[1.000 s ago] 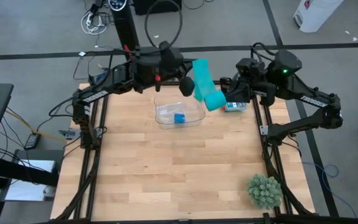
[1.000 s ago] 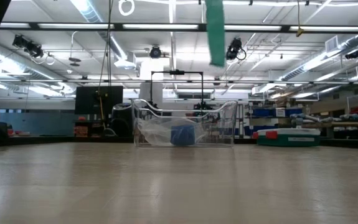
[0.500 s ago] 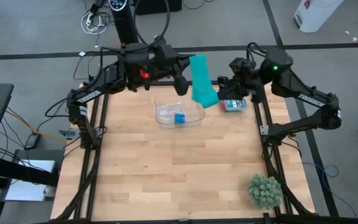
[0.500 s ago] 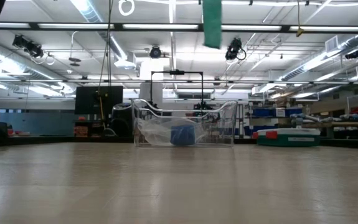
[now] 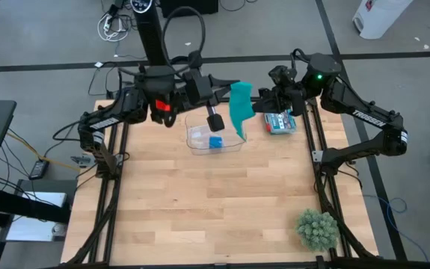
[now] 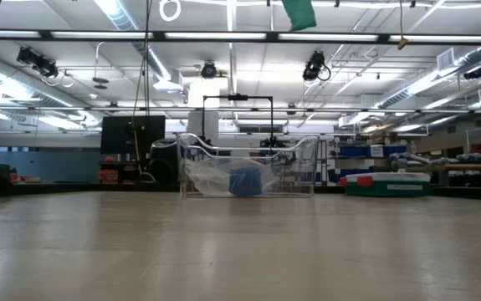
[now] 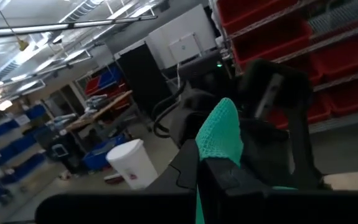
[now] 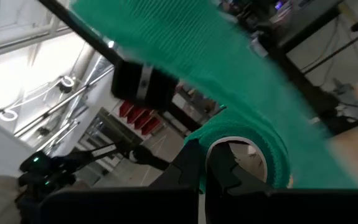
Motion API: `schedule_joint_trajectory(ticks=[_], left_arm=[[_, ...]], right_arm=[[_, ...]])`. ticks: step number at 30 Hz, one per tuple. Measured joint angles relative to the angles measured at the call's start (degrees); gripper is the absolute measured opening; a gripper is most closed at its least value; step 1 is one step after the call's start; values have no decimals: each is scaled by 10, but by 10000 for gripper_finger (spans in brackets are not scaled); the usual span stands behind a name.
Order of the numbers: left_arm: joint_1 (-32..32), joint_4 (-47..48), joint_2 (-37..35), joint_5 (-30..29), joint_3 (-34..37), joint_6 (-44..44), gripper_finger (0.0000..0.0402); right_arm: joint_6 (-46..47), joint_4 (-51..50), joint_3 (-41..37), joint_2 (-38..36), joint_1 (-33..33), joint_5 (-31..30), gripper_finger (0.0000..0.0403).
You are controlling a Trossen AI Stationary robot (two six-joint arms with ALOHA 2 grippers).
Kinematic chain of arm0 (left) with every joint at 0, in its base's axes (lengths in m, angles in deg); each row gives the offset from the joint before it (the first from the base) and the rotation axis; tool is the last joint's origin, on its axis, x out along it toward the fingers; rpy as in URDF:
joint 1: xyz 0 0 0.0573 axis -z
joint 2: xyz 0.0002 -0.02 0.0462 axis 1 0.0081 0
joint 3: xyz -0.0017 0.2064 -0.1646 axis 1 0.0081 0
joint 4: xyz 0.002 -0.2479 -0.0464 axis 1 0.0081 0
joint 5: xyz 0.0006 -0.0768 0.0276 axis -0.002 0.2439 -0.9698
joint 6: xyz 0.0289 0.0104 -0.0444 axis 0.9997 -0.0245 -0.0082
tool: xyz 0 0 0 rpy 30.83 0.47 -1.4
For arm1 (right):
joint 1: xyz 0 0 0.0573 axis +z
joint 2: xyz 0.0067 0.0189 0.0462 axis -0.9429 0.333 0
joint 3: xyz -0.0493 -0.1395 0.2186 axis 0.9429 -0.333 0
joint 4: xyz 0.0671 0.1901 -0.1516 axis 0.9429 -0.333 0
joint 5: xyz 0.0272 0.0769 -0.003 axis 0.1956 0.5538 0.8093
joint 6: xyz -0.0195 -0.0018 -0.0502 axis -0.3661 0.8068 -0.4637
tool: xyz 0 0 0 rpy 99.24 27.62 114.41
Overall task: Roll bandage
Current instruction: Roll the sky blue bandage
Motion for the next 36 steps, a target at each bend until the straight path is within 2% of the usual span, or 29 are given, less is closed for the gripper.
schedule_joint_trajectory(ticks=[13, 19, 36], left_arm=[[53, -5, 0, -52, 0, 85, 6], [72, 10, 0, -53, 0, 111, 6], [75, 30, 41, -52, 2, 68, 6]], right_arm=[[-4, 0, 0, 5, -61, 3, 0], [-9, 8, 0, 6, -84, 3, 0], [29, 103, 0, 6, -94, -23, 0]])
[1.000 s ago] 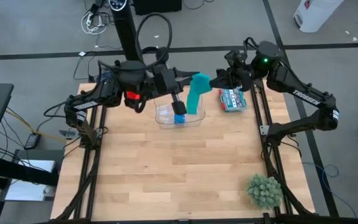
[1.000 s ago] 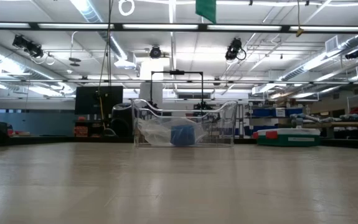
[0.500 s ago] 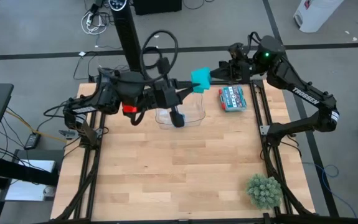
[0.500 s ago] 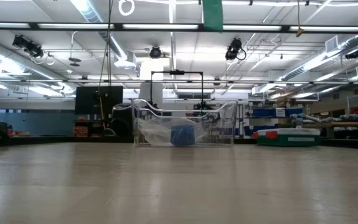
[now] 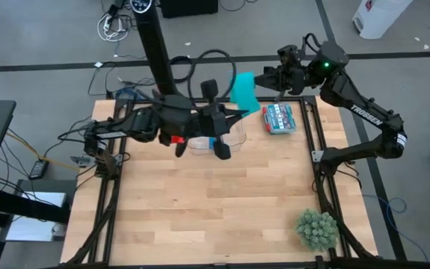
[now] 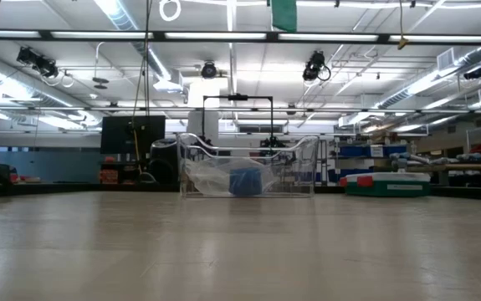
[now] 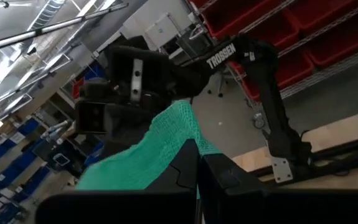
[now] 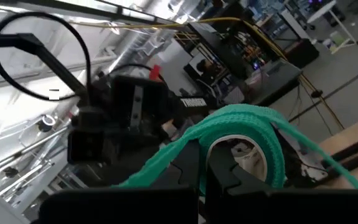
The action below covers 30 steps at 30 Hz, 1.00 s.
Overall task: Roll bandage
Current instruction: Roll the sky blue bandage
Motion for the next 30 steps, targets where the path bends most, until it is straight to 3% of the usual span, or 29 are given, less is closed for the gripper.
schedule_joint_trajectory(ticks=[10, 13, 16, 30], left_arm=[[-8, 18, 26, -101, 0, 3, 6], [-15, 15, 27, -99, 0, -1, 8], [-23, 13, 27, -55, 0, -30, 23], [-10, 29, 13, -62, -3, -135, 212]], right_arm=[[52, 86, 0, -1, 32, -5, 0], [54, 89, 0, -1, 40, -9, 0], [50, 89, 0, -1, 42, -11, 0], [37, 88, 0, -1, 39, -16, 0]])
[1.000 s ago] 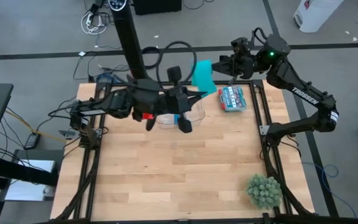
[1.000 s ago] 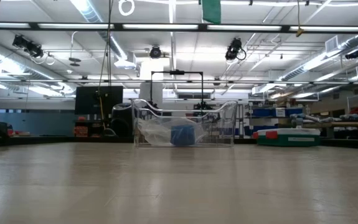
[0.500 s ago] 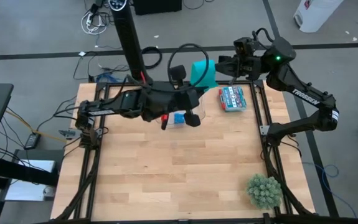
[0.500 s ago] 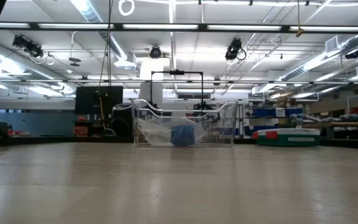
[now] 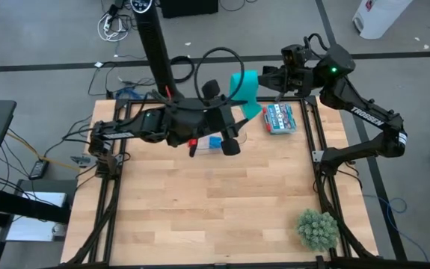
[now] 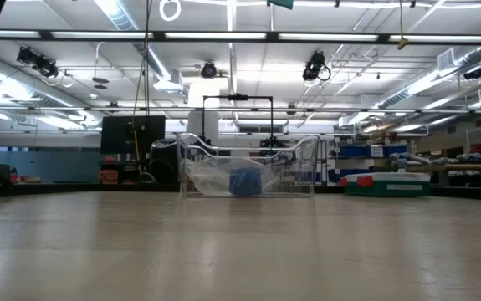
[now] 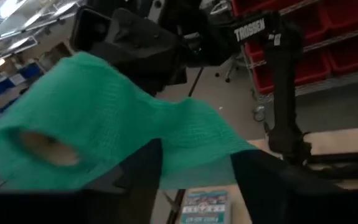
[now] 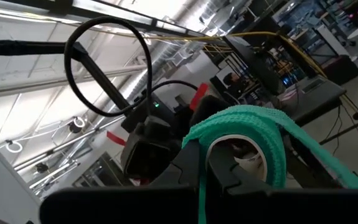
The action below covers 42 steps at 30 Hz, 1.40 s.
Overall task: Roll bandage
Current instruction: Roll the sky blue bandage
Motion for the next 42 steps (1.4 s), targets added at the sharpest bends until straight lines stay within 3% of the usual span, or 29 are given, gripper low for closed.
schedule_joint_trajectory(ticks=[5, 9, 21, 28, 33, 38, 42], left_arm=[[19, 4, -23, -60, 0, 1, 227], [23, 24, -44, -64, 0, -12, 223], [-36, 174, -41, -73, 0, -236, 217], [-77, 160, -40, 25, 0, -254, 217], [-89, 161, -35, 55, 0, -253, 211], [-103, 157, -32, 55, 3, -258, 153], [-110, 143, -27, 84, 3, -261, 34]], right_arm=[[1, 2, 0, -2, -17, 7, 0], [1, 2, 0, -3, -30, 9, 0], [1, 36, 0, -3, -19, 14, 0], [4, 48, 0, -3, 8, 15, 0], [4, 48, 0, -1, 26, 10, 0], [1, 48, 0, 0, 40, 4, 0], [-5, 48, 0, 1, 45, -4, 0]])
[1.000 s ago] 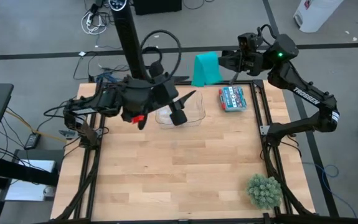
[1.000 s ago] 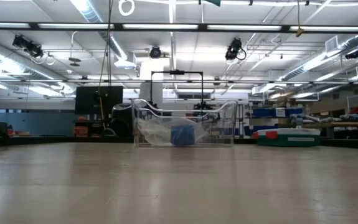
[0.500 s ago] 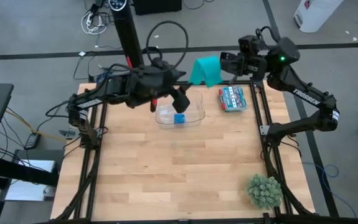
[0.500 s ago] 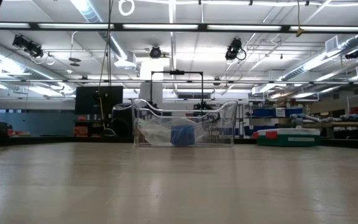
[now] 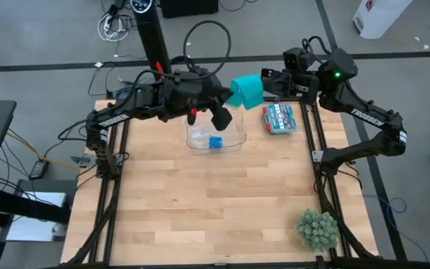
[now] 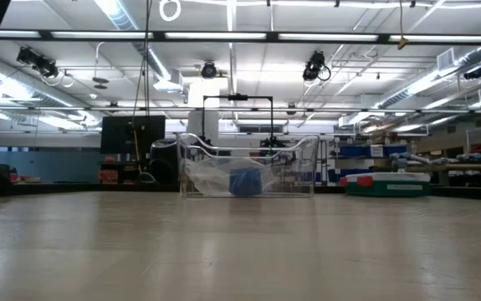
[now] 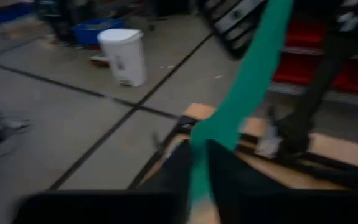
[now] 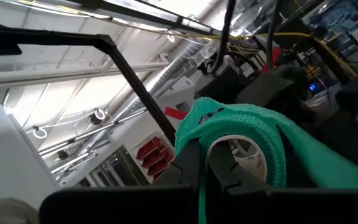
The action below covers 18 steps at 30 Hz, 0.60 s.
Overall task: Roll bandage
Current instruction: Roll the sky blue bandage
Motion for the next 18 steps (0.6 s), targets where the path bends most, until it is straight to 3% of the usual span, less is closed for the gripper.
schedule_joint_trajectory(ticks=[3, 12, 18], left_arm=[[-1, -15, 1, 21, 0, -6, 9], [-2, -31, -7, 22, -2, 1, 3], [-6, -63, -33, -90, -3, 66, 2]], right_arm=[[0, 0, 0, 0, 0, -1, 0], [0, 0, 0, 0, -2, 1, 0], [6, 0, 0, 0, 0, 15, 0]])
